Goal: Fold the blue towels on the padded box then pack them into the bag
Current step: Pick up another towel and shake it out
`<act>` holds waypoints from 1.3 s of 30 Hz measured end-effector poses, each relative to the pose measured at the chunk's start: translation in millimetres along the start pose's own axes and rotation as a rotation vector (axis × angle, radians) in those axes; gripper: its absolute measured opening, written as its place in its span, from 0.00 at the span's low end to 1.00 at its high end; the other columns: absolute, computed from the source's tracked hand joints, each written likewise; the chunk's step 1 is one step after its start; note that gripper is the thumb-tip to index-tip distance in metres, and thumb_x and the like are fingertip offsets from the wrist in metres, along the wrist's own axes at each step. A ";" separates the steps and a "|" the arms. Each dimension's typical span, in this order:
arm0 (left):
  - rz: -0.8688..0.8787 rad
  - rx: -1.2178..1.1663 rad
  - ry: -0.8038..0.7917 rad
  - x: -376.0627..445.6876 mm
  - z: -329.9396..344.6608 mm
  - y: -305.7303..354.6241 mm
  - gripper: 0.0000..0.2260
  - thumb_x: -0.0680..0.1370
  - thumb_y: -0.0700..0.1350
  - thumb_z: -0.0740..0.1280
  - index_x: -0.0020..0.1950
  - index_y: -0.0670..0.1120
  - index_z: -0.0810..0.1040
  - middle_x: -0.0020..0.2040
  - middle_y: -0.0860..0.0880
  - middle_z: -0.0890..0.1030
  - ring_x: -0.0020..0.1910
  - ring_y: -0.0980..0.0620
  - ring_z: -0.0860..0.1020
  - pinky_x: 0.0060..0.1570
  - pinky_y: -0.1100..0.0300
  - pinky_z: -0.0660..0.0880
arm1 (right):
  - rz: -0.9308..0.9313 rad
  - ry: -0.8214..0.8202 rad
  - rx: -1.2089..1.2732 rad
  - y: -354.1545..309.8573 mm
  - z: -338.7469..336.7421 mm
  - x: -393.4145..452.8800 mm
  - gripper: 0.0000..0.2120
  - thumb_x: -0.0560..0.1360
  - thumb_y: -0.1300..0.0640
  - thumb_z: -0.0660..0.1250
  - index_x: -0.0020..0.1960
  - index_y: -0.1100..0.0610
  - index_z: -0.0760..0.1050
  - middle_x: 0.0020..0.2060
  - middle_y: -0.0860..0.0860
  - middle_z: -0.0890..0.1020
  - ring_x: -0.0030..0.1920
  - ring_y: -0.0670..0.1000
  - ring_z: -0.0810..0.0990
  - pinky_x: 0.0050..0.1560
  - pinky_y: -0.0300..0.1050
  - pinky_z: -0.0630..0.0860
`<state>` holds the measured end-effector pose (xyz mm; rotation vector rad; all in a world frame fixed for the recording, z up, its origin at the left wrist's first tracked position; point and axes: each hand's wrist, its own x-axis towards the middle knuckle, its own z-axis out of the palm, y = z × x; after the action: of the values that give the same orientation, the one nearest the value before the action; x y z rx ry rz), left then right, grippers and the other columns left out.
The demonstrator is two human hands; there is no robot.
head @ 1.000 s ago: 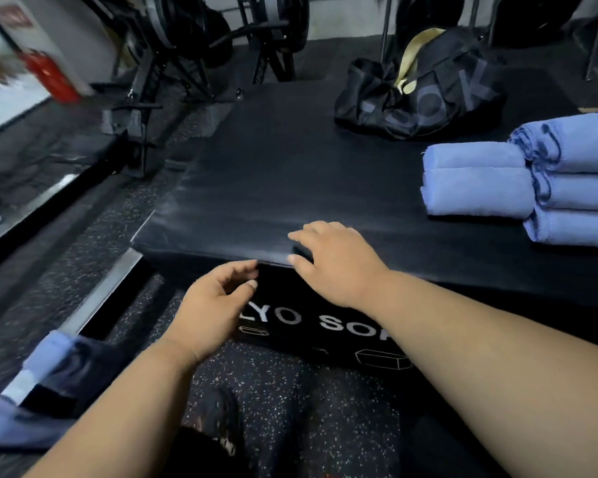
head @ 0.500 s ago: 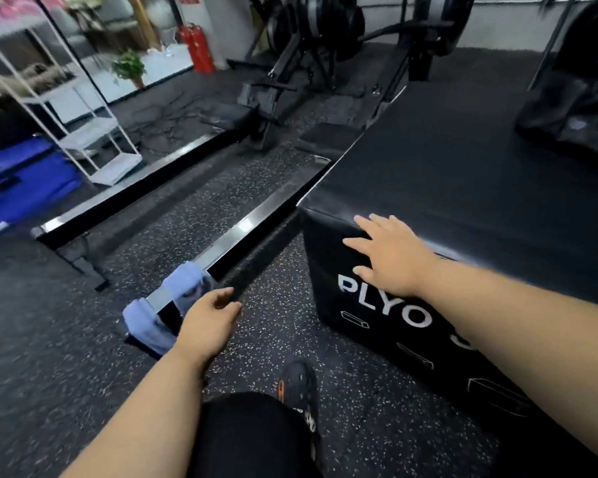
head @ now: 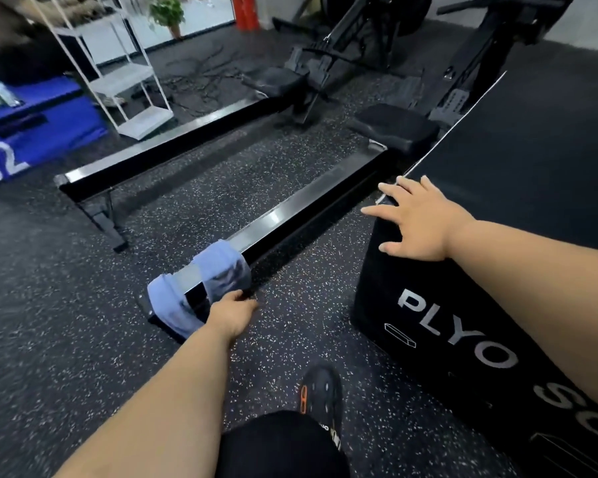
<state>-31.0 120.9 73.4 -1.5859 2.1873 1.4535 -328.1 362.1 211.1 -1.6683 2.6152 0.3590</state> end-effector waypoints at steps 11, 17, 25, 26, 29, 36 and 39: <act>-0.190 -0.116 0.048 143.4 -14.5 -55.7 0.36 0.69 0.58 0.76 0.77 0.56 0.73 0.76 0.46 0.75 0.70 0.42 0.76 0.75 0.50 0.70 | -0.059 0.070 -0.048 1.8 11.8 31.7 0.41 0.70 0.24 0.49 0.80 0.35 0.60 0.75 0.50 0.71 0.78 0.57 0.63 0.79 0.65 0.54; -0.228 -0.233 0.098 198.1 -15.6 -93.8 0.43 0.56 0.63 0.78 0.72 0.61 0.78 0.74 0.49 0.75 0.68 0.45 0.78 0.74 0.50 0.72 | -0.077 0.129 -0.078 3.4 18.5 37.8 0.39 0.70 0.25 0.53 0.78 0.37 0.67 0.68 0.50 0.77 0.71 0.56 0.71 0.74 0.62 0.59; -0.170 -0.278 0.033 173.3 -14.2 -54.9 0.23 0.76 0.48 0.75 0.71 0.51 0.79 0.67 0.49 0.81 0.64 0.45 0.77 0.68 0.51 0.72 | -0.070 0.134 -0.083 3.5 19.0 38.9 0.38 0.70 0.25 0.54 0.77 0.38 0.69 0.67 0.49 0.77 0.71 0.56 0.71 0.74 0.63 0.61; -0.157 -0.261 0.047 169.7 -12.3 -51.0 0.19 0.79 0.47 0.74 0.70 0.48 0.79 0.66 0.48 0.80 0.63 0.45 0.77 0.64 0.55 0.71 | -0.069 0.134 -0.087 3.4 19.3 39.0 0.39 0.70 0.25 0.53 0.77 0.38 0.69 0.66 0.49 0.77 0.71 0.56 0.71 0.74 0.63 0.61; -0.120 -0.266 0.103 162.2 -9.7 -49.6 0.16 0.81 0.46 0.72 0.68 0.45 0.81 0.66 0.47 0.81 0.63 0.45 0.77 0.61 0.56 0.71 | -0.068 0.127 -0.087 1.7 19.1 39.4 0.39 0.70 0.25 0.53 0.77 0.38 0.69 0.66 0.50 0.78 0.71 0.56 0.71 0.74 0.64 0.60; 0.030 -0.372 0.211 105.5 -26.7 -10.0 0.07 0.81 0.42 0.68 0.43 0.47 0.81 0.44 0.48 0.81 0.46 0.48 0.76 0.49 0.56 0.71 | -0.061 0.106 -0.049 0.4 15.8 34.5 0.39 0.70 0.25 0.52 0.78 0.38 0.68 0.67 0.49 0.77 0.72 0.56 0.70 0.76 0.65 0.55; 0.130 -0.440 0.194 64.8 -35.5 13.5 0.07 0.81 0.41 0.67 0.45 0.49 0.83 0.46 0.51 0.82 0.48 0.51 0.76 0.50 0.58 0.71 | -0.070 0.114 -0.060 -0.5 14.8 33.4 0.39 0.71 0.24 0.52 0.78 0.38 0.68 0.67 0.49 0.77 0.71 0.55 0.71 0.76 0.63 0.57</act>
<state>-55.9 50.4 66.3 -1.8042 2.2148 2.0126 -343.6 335.2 192.0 -1.8470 2.6409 0.3547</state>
